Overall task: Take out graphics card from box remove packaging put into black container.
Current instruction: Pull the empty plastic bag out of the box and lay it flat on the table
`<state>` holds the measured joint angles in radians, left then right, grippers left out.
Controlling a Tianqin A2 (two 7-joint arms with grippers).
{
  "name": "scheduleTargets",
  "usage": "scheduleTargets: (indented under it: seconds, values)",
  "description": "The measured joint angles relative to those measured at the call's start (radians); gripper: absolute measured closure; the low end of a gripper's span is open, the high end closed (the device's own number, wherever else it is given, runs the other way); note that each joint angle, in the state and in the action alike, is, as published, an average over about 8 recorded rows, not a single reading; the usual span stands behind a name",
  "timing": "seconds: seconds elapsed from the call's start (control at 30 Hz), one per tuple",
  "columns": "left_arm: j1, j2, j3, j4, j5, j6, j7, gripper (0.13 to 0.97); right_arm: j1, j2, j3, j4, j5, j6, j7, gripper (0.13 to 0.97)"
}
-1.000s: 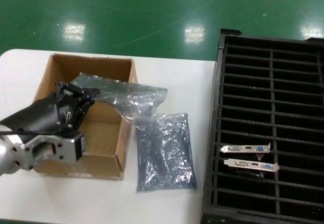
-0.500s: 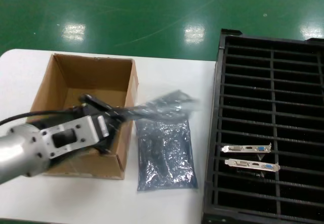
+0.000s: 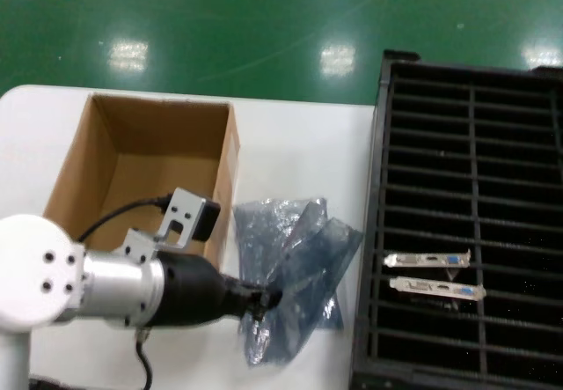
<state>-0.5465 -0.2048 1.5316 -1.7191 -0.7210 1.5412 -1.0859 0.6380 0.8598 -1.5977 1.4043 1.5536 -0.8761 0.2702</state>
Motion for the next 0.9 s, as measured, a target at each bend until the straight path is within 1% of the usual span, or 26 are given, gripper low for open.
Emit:
scheduleTargets:
  seconds: [0.07,0.13,0.3,0.4,0.6,0.67,0.8,0.9]
  values:
    - [-0.019,0.018,-0.006,0.034,0.018,0.002,-0.066,0.957,0.000,0.000,0.000,0.000,0.000,0.000,0.000,0.129]
    - [-0.039,0.032,-0.012,0.065,0.027,-0.007,-0.117,0.957,0.000,0.000,0.000,0.000,0.000,0.000,0.000,0.129]
    - [-0.085,0.060,-0.032,0.137,0.032,-0.055,-0.196,0.953,0.000,0.000,0.000,0.000,0.000,0.000,0.000,0.129]
    - [-0.111,0.069,-0.041,0.183,0.036,-0.092,-0.224,0.952,0.000,0.000,0.000,0.000,0.000,0.000,0.000,0.129]
    - [-0.154,0.073,-0.046,0.276,0.058,-0.153,-0.258,0.907,0.000,0.000,0.000,0.000,0.000,0.000,0.000,0.129]
    - [-0.164,0.073,-0.045,0.298,0.062,-0.165,-0.264,0.891,0.000,0.000,0.000,0.000,0.000,0.000,0.000,0.129]
    - [-0.178,0.069,-0.041,0.329,0.066,-0.180,-0.271,0.891,0.000,0.000,0.000,0.000,0.000,0.000,0.000,0.129]
    - [-0.186,0.062,-0.040,0.337,0.065,-0.186,-0.273,0.844,0.000,0.000,0.000,0.000,0.000,0.000,0.000,0.129]
